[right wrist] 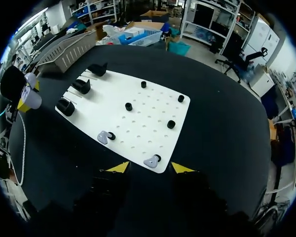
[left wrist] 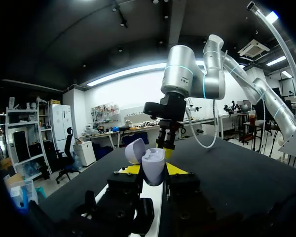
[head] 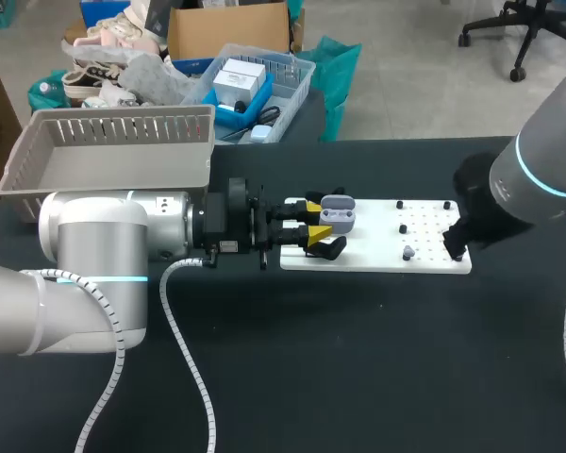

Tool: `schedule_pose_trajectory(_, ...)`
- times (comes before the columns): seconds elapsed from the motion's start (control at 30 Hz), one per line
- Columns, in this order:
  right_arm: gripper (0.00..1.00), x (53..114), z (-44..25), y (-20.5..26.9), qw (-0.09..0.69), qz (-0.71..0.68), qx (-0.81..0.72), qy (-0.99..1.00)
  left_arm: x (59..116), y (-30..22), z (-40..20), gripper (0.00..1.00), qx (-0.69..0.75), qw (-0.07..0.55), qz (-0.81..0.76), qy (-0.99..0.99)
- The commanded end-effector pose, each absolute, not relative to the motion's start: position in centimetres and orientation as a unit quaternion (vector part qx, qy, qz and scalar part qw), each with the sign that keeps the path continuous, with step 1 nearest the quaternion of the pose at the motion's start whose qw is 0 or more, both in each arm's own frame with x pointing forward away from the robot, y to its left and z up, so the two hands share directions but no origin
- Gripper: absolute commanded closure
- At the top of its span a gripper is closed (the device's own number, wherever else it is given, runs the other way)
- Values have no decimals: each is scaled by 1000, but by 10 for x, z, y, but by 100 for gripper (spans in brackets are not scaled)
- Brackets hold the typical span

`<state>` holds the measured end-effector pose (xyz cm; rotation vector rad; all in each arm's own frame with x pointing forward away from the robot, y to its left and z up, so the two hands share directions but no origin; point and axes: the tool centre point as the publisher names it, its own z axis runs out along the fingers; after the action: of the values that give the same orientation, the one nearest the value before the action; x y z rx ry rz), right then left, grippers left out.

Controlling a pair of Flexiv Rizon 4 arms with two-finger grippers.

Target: Pick up each earbud case from the left stands, insert the matching earbuds, close the lid, and place the case in the box.

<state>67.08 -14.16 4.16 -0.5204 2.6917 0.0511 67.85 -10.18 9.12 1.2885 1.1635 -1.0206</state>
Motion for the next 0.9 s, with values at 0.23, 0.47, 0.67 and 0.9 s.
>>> schedule_pose_trajectory(0.23,47,668,35,-135,213,-121,-170,954,679,-102,90,100,541,535,-429,488)
schedule_pose_trajectory(0.47,50,672,28,-139,206,-132,-168,955,679,-102,90,100,541,535,-429,488)
schedule_pose_trajectory(0.67,51,672,27,-137,205,-134,-173,954,679,-102,90,100,541,535,-429,488)
schedule_pose_trajectory(0.9,52,674,23,-139,201,-136,-174,954,679,-102,90,100,541,535,-429,488)
